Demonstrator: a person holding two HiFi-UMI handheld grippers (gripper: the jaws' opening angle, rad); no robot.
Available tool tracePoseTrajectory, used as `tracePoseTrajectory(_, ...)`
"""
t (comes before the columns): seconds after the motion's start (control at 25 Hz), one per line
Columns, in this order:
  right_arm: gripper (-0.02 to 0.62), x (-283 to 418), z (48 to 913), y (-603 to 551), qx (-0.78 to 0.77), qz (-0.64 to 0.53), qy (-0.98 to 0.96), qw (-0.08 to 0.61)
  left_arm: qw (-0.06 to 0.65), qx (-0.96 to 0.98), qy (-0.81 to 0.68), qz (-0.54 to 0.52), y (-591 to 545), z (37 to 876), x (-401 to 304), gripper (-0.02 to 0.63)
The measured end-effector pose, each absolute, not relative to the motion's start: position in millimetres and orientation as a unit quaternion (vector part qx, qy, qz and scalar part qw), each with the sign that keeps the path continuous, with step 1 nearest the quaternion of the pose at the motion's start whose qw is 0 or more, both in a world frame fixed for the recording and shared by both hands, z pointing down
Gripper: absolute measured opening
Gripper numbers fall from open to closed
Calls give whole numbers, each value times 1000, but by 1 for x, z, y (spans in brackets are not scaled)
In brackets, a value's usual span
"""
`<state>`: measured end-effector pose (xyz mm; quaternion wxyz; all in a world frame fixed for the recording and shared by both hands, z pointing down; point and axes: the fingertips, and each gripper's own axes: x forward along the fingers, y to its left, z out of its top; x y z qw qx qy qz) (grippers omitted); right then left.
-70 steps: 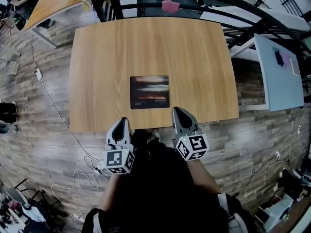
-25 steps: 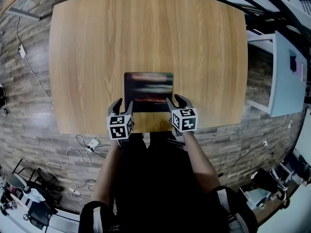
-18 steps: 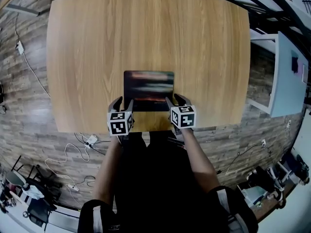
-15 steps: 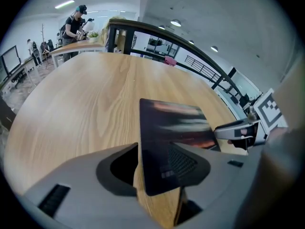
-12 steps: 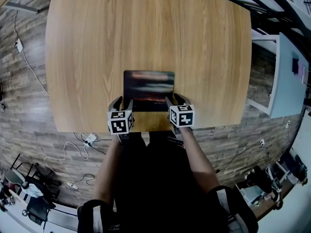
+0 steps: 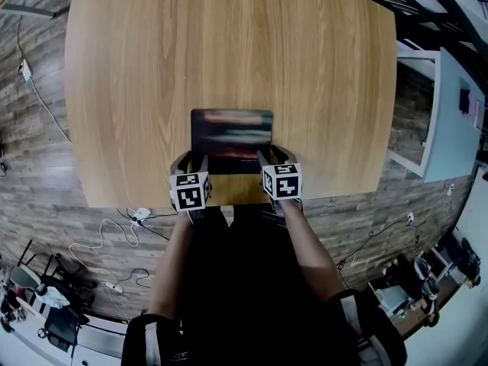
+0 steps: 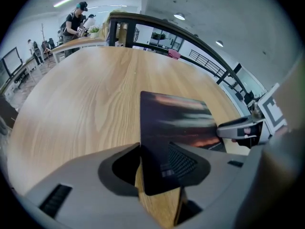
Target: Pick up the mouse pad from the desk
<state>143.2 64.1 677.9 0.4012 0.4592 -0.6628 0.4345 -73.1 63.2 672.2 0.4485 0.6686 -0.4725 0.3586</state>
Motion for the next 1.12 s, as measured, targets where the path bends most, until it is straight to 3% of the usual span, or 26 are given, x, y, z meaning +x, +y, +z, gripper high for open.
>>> tracePoseTrajectory(0.28,152,143,679,68,460,434,-649,424,429,672,-467,382,66,673,-72,195)
tracePoseTrajectory(0.8,133,145,676,66,480,441,-635,415,439,661,-477,378,64,670,-81,86)
tracePoseTrajectory(1.12,117,145,677,66,484,446,-631,410,445,664,-472,372,65,672,-81,67)
